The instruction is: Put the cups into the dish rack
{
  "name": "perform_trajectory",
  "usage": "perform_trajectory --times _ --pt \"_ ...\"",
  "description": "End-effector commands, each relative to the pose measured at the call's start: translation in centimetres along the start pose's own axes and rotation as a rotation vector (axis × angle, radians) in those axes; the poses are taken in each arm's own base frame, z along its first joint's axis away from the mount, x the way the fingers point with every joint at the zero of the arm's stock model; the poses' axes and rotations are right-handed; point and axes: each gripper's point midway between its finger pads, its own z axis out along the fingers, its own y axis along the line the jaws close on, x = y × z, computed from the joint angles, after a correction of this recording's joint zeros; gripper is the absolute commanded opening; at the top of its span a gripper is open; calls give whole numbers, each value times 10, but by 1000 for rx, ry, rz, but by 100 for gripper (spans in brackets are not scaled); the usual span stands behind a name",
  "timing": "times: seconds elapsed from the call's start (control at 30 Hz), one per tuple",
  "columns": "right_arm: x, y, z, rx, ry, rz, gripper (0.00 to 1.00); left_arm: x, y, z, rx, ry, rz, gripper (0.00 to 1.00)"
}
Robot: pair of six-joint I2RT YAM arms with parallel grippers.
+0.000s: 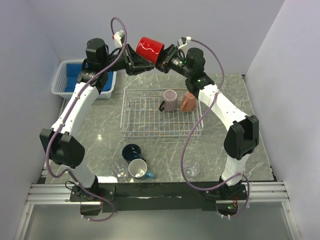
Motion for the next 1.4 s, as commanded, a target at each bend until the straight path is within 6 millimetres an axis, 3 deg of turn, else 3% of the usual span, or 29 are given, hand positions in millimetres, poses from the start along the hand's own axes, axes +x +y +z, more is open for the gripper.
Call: perform_trajectory --times 0.0,0.03,0.23,0.47,0.7,0.77,0.83,0.9,1.0,1.03,1.1,1.13,1.23,1.37 --pt "26 21 -3 -83 64 -42 0 -25 -48 -8 119 -98 149 9" --pt "27 16 -4 -73 64 -32 0 -30 -47 -13 115 -110 145 1" --pt "27 14 -8 -57 69 -27 0 -48 -49 -33 112 -137 199 1" --pt "16 -5 -24 52 39 -40 30 -50 -27 -60 4 -134 322 1" --pt "18 -21 -39 94 55 -28 46 -60 -6 -81 -53 -177 321 1" --pt "21 -26 -44 104 68 -20 56 -60 -3 -84 -55 -180 323 1" --pt "24 -30 -51 134 89 -28 58 -60 6 -84 -91 -174 320 1" --pt "20 -32 -62 164 83 -58 58 -53 32 -81 -183 -145 348 1" --pt "8 -16 -88 170 33 -84 59 -42 68 -75 -338 -84 505 1" --pt "3 -3 -100 157 9 -105 59 -30 88 -76 -409 -44 493 1" --pt "-9 5 -117 175 -32 -130 63 -17 113 -73 -482 20 592 1" --pt "-11 21 -128 159 -53 -158 64 -13 134 -78 -555 26 596 1" --pt "-19 39 -156 173 -110 -203 69 -3 168 -81 -664 66 644 1" --pt "-19 44 -182 192 -148 -219 75 14 203 -71 -772 166 717 1"
